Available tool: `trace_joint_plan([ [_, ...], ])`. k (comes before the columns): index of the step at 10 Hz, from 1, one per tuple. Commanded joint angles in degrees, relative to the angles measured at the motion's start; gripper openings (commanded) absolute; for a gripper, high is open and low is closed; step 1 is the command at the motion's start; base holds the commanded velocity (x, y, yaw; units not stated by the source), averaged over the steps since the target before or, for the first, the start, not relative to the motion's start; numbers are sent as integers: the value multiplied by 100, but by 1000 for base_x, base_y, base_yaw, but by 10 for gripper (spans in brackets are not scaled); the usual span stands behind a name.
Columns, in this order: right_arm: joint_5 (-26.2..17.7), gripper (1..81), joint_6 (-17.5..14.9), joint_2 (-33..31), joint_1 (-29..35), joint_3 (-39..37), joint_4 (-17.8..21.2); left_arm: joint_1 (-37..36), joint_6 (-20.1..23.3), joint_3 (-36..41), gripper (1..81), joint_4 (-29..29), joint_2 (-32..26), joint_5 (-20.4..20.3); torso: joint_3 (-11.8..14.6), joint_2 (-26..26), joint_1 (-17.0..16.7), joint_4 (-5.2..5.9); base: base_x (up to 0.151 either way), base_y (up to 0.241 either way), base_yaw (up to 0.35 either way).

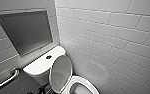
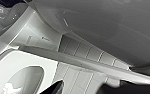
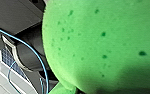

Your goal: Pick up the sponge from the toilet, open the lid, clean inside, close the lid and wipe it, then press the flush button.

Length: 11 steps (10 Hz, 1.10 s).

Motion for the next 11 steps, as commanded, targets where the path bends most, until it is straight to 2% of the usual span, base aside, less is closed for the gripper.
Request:
trace_joint_plan([
  [1, -422, 10, -4, 6, -129, 182, 42, -45, -261, 178, 811, 1305, -213, -2, 0, 0, 0, 0, 0, 0, 0],
  [3, -431, 10, -4, -3, -103, 183, 41, 359, -252, 39, 811, 2377, -212, 506, 2, 0, 0, 0, 0, 0, 0],
  [4, -431, 10, -4, -20, -94, 199, 33, 500, -243, -154, 811, 3043, -195, 978, 2, 0, 0, 0, 0, 0, 0],
  [6, -414, 10, -13, -55, -68, 130, -10, 527, -269, -507, 811, 4987, -212, 2729, 2, 0, 0, 0, 0, 0, 0],
  [7, -378, 10, -47, -125, -51, 172, -28, 553, -261, -463, 811, 6081, -239, 3743, 4, 0, 0, 0, 0, 0, 0],
  [8, -387, 10, -66, -213, -24, 303, -29, 631, -218, -412, 811, 6881, -186, 4586, 4, 0, 0, 0, 0, 0, 0],
  [9, -370, 10, -66, -318, -6, 496, -37, 728, -191, -193, 811, 7671, -108, 5644, 6, 0, 0, -2, 0, 0, 0],
  [10, -352, 10, -92, -424, 3, 664, -107, 842, -173, 19, 811, 8133, 67, 6799, 6, 0, 0, 0, 0, 0, 0],
  [11, -343, 10, -75, -512, 28, 805, -178, 1009, -86, 125, 811, 8476, 191, 7501, 6, 0, 0, 0, 0, 0, 0],
])
